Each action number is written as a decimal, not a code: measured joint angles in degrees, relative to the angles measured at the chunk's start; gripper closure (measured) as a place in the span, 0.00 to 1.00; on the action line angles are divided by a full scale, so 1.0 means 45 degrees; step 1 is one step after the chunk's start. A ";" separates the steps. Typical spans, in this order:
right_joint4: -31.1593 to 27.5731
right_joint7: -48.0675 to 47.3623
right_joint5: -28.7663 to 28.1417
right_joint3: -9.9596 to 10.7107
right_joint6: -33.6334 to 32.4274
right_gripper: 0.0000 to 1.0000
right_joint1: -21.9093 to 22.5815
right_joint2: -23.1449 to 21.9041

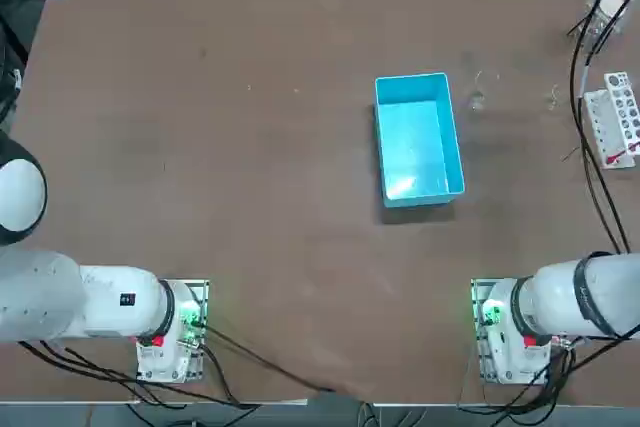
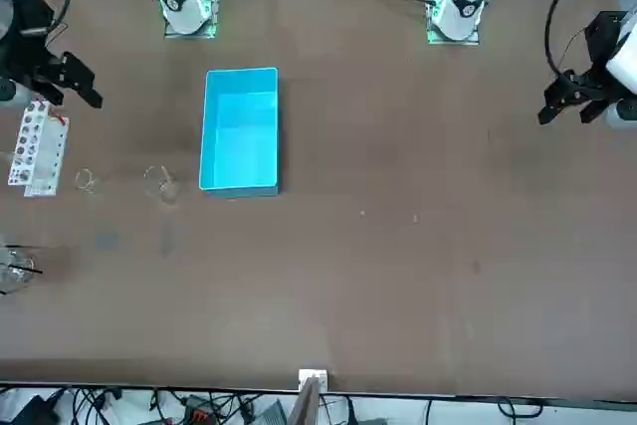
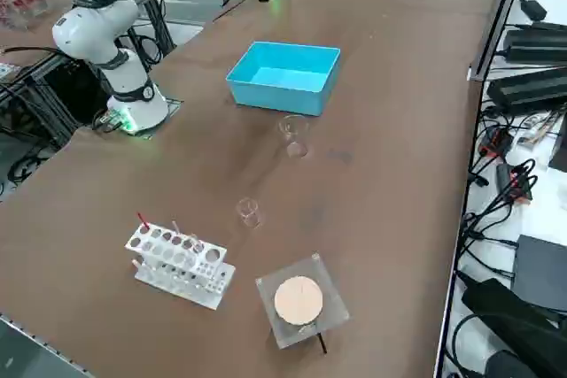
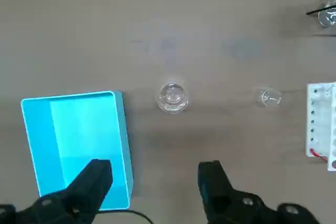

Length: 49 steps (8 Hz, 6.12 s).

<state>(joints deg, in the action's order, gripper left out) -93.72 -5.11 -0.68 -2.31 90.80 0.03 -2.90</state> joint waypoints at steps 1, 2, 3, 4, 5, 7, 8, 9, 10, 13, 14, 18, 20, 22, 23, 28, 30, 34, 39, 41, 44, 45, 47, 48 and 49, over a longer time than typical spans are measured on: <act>0.0000 0.0000 0.0000 0.0012 -0.0001 0.00 -0.0002 0.0000; 0.0001 0.0000 0.0000 0.0019 -0.0008 0.00 -0.0007 0.0004; 0.0000 0.0000 0.0000 0.0022 -0.0015 0.00 -0.0009 0.0014; 0.0000 0.0000 0.0000 0.0030 -0.0018 0.00 -0.0012 0.0018; 0.0000 0.0000 0.0015 0.0042 -0.0059 0.00 -0.0022 0.0020; 0.0004 -0.0003 0.0046 0.0068 -0.0491 0.00 -0.0118 0.0022; 0.0010 -0.0003 0.0054 0.0099 -0.0833 0.00 -0.0338 0.0024; 0.0024 -0.0003 0.0055 0.0138 -0.1511 0.00 -0.0623 0.0025; 0.0029 -0.0003 0.0055 0.0156 -0.2410 0.00 -0.0876 0.0026; -0.0068 -0.0482 0.0958 0.0184 -0.4709 0.00 -0.1266 0.0134; -0.0281 -0.1278 0.1603 0.0192 -0.5073 0.00 -0.1477 0.0250; -0.3031 -0.6630 0.5480 0.0191 -0.0938 0.00 -0.1886 0.0658; -0.4968 -1.0092 0.8195 0.0190 0.2292 0.00 -0.1900 0.0932; -0.6534 -1.4149 1.1781 0.0184 0.3765 0.00 -0.1982 0.0958; -0.7357 -1.6268 1.3318 0.0185 0.4295 0.00 -0.2029 0.0965; -0.9181 -2.5463 1.9752 0.0153 0.4585 0.00 -0.2068 0.3120; -0.9145 -2.7531 2.0673 0.0153 0.3711 0.01 -0.2133 0.4204; -0.9148 -3.1255 2.2021 0.0159 0.2569 0.05 -0.2253 0.4689; -0.9312 -3.3428 2.4776 0.0196 0.1921 0.13 -0.3544 0.6219; -0.9317 -3.3448 2.4776 0.0173 0.1903 0.21 -0.3541 0.6319; -0.9324 -3.3493 2.4902 0.0180 0.1873 0.32 -0.3786 0.6425; -0.9326 -3.3539 2.5125 0.0180 0.1873 0.31 -0.3941 0.6493; -0.9325 -3.3627 2.5314 0.0180 0.1874 0.35 -0.4091 0.6605; -0.9325 -3.3639 2.5333 0.0172 0.1874 0.39 -0.4094 0.6630; -0.9324 -3.3653 2.5347 0.0146 0.1874 0.49 -0.4093 0.6668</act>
<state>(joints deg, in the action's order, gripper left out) -135.68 -156.55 113.38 -1.65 99.23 -18.39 27.11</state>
